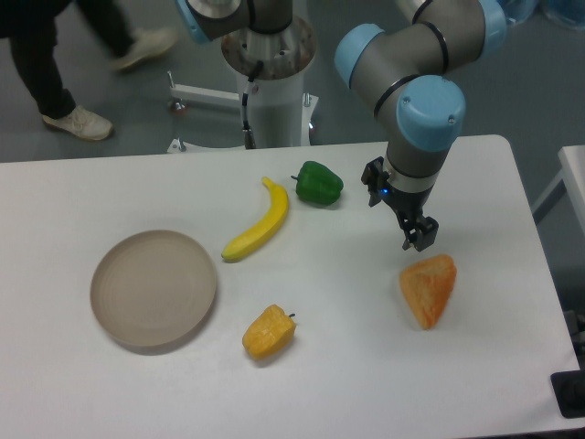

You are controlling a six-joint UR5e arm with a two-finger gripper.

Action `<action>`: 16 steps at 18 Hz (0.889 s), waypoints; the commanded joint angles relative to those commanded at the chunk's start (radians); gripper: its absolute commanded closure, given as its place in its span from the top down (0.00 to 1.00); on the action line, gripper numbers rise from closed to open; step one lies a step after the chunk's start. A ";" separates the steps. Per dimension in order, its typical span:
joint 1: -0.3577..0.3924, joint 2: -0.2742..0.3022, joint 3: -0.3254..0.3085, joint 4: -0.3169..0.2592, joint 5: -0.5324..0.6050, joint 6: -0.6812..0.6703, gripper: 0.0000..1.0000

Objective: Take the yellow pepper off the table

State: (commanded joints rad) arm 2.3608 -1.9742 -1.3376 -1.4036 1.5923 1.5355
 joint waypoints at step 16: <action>-0.012 -0.002 -0.017 0.009 -0.023 -0.055 1.00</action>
State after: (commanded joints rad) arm 2.3486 -1.9758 -1.3545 -1.3944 1.5693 1.4804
